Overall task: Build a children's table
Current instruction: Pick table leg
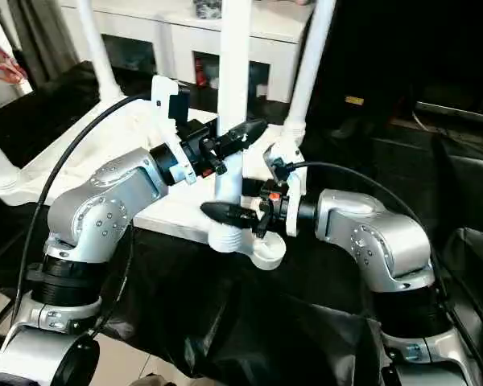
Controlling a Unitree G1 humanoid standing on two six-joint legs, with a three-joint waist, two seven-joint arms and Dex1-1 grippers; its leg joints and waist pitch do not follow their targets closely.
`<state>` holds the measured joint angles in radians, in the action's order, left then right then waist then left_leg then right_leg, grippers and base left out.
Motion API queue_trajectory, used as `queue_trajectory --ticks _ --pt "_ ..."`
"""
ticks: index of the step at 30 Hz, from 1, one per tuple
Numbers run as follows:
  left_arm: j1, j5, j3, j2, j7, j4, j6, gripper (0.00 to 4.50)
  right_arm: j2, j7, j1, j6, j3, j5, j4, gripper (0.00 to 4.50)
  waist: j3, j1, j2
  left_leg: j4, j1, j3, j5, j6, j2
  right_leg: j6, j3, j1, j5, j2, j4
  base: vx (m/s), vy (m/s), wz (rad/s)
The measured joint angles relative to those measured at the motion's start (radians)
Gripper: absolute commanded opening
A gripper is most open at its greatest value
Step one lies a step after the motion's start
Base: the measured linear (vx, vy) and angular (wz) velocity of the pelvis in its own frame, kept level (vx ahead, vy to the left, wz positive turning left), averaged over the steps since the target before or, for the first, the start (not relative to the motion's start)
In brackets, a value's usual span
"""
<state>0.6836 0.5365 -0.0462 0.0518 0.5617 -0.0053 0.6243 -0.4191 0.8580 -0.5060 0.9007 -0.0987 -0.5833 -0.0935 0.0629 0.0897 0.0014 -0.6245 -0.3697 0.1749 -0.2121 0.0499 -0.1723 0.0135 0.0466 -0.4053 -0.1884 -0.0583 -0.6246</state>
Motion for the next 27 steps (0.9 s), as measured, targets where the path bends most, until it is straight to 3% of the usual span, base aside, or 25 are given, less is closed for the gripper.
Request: queue_trajectory --ticks 14,15,18,27 --pt "0.0 0.014 -0.019 0.006 0.038 -0.016 0.0 1.86 0.016 -0.03 -0.012 0.002 -0.007 0.015 0.039 3.82 0.0 -0.001 0.0 0.0 0.0 0.0 -0.001 0.002 0.0 0.0 0.0 0.0 0.0 0.0 0.0 0.0 0.0 0.0" --pt "-0.001 0.015 -0.019 0.006 0.04 -0.019 0.0 1.86 0.016 -0.03 -0.012 0.002 -0.007 0.015 0.039 3.54 0.0 -0.001 0.0 0.0 0.0 0.0 -0.001 0.002 0.0 0.0 0.0 0.0 0.0 0.0 0.0 0.0 0.0 0.0" --pt "-0.001 0.015 -0.021 0.006 0.044 -0.021 0.0 1.86 0.016 -0.03 -0.012 0.002 -0.007 0.015 0.039 3.42 0.0 -0.001 0.0 0.0 0.0 0.0 -0.001 0.002 0.0 0.0 0.0 0.0 0.0 0.0 0.0 0.0 0.0 0.0" --pt "-0.001 0.015 -0.019 0.011 0.043 -0.02 0.0 1.85 0.022 -0.026 -0.012 0.003 -0.012 0.009 0.039 2.5 0.0 -0.001 0.0 0.0 0.0 0.0 -0.001 0.002 0.0 0.0 0.0 0.0 0.0 0.0 -0.001 0.0 0.0 0.0"
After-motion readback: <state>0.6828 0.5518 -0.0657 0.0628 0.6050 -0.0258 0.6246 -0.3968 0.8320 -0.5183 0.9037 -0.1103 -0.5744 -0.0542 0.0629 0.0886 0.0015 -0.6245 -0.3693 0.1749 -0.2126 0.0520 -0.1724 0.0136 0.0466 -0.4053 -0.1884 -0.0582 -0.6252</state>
